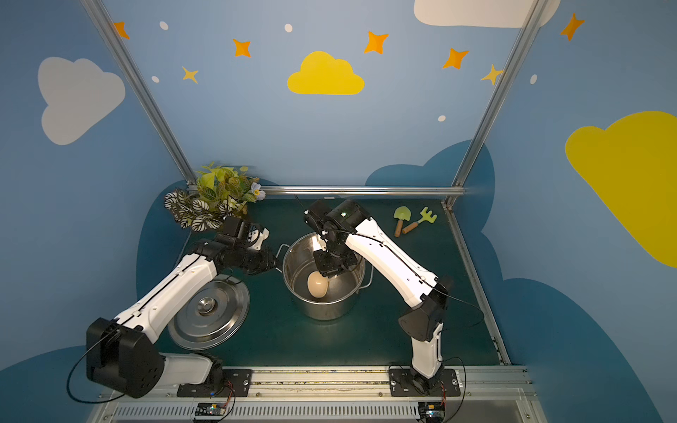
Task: Stir the soup with a spoon
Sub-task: Stir the soup in the pan with a stick.
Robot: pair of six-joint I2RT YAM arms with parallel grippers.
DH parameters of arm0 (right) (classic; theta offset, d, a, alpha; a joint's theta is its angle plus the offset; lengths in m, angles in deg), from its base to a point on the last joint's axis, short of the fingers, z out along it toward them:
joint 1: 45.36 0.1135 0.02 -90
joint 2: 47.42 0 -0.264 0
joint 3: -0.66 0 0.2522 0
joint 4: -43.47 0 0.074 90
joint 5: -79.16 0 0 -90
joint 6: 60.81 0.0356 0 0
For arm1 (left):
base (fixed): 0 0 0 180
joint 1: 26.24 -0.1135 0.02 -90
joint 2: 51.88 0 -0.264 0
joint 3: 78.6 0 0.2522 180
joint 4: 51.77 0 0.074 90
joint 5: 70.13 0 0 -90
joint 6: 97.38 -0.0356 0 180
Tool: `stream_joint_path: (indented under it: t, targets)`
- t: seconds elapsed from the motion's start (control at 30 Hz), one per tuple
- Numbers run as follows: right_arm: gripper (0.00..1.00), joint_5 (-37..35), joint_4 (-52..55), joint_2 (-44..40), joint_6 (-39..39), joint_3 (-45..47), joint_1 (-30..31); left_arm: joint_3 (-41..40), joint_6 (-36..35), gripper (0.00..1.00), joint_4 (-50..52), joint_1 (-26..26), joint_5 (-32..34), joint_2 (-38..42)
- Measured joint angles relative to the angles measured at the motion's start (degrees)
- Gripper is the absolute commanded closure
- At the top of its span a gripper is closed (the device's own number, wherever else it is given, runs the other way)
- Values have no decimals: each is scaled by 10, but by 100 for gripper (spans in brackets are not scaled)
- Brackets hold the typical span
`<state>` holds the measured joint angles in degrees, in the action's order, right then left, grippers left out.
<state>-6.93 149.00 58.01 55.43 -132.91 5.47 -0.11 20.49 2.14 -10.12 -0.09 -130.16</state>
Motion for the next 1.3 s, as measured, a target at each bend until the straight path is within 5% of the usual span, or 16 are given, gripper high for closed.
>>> stream_joint_path:
  t: [0.37, 0.67, 0.97, 1.3]
  targets:
    - [100, -45, 1, -93, 3, 100, -83, 0, 0, 97, 0, 0, -1, 0]
    - [100, -37, 1, -16, -25, -2, -125, 0, 0, 97, 0, -1, -3, 0]
    - [100, 14, 1, 118, -32, -162, -109, 0, 0, 97, 0, -1, -4, 0]
    - [100, 43, 0, 127, -30, -171, -34, 0, 0, 97, 0, -1, -4, 0]
